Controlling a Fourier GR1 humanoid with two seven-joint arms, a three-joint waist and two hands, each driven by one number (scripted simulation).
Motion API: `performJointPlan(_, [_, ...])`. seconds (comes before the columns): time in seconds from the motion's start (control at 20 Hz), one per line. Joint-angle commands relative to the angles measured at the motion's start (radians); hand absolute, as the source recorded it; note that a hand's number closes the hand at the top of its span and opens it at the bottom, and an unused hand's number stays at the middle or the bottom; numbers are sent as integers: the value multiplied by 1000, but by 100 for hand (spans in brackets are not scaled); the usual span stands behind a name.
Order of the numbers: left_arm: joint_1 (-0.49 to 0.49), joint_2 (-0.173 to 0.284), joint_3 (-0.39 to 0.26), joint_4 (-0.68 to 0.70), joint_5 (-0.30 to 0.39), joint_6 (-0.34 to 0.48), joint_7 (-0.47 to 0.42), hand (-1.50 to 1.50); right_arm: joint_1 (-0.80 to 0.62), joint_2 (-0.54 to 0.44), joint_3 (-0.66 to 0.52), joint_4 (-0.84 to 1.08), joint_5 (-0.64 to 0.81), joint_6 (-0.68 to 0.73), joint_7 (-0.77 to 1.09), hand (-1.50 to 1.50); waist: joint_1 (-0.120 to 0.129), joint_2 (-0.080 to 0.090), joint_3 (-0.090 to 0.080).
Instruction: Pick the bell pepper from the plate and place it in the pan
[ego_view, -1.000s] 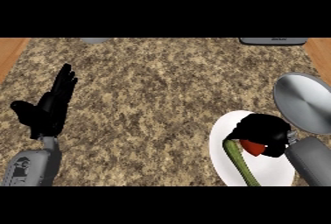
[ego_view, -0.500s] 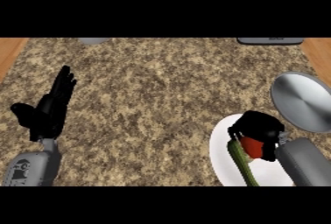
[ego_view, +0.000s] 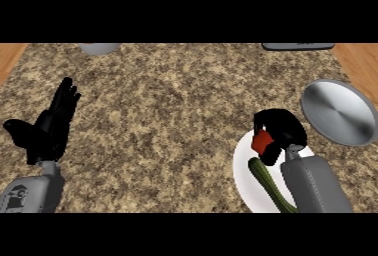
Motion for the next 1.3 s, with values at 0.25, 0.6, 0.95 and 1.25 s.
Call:
performJointPlan(0.25, [-24, -3, -4, 4, 2, -4, 12, 0, -41, 103, 89, -387, 71, -205, 495, 150, 28, 9, 6])
performJointPlan(0.6, [-69, 6, 2, 13, 2, -8, 24, 0, -72, 104, 1, -480, 39, -283, 573, 150, 42, 19, 7])
performJointPlan(0.95, [-13, -30, -44, -43, -25, 2, 14, 0, -135, -41, -335, -394, -217, -350, 412, 150, 47, 22, 8])
performJointPlan(1.25, [-28, -31, -27, 29, -27, -2, -46, 0, -105, -215, -468, -134, -264, -453, 198, 150, 49, 24, 7])
